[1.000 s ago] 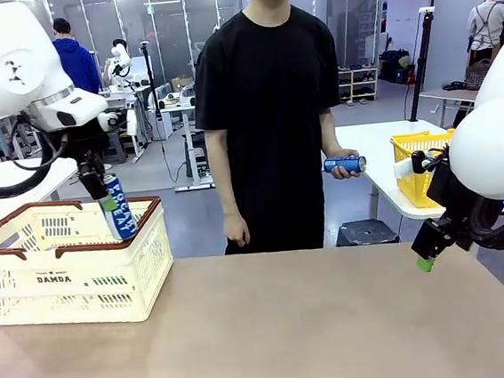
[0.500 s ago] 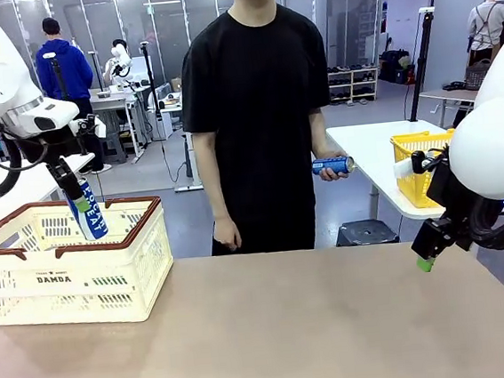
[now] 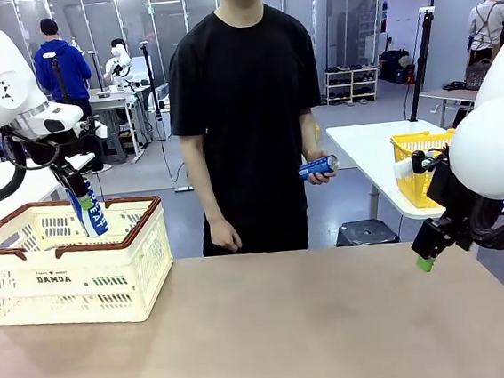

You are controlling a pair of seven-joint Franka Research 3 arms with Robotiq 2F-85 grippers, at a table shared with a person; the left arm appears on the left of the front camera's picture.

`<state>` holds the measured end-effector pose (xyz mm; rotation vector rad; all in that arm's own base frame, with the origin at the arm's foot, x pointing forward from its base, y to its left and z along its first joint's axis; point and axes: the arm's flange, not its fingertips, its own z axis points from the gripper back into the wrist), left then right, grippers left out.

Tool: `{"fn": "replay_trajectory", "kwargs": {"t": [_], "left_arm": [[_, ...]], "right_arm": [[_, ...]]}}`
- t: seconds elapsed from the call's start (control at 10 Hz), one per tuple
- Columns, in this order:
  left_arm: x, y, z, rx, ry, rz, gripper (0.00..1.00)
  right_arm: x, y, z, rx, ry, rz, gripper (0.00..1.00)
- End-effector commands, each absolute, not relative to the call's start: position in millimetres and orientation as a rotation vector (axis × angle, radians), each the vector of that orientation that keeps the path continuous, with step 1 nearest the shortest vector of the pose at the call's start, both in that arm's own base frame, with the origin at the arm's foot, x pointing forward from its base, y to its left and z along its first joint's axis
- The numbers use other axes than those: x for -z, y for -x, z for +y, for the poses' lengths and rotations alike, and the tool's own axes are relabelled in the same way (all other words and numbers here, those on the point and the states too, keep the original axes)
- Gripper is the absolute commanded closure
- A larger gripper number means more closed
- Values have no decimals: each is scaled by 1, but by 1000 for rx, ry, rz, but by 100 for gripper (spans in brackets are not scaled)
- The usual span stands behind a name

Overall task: Place the drinks into the Shopping basket.
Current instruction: Pick up one drink and place it into the Shopping basket.

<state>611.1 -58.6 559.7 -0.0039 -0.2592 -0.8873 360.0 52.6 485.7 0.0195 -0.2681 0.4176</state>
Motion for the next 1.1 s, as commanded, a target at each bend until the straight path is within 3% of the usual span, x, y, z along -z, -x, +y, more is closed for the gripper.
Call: {"fn": "replay_trajectory", "kwargs": {"t": [0.0, 0.3, 1.0], "left_arm": [[-563, -605, -58, 888, 0, -257, 42], [-559, -611, -60, 890, 5, -256, 42], [-496, -696, 4, 696, 51, -253, 42]], "right_arm": [[-485, -360, 51, -415, -23, -268, 0], [-485, -360, 51, -415, -23, -268, 0], [-485, -360, 51, -415, -23, -268, 0]]}}
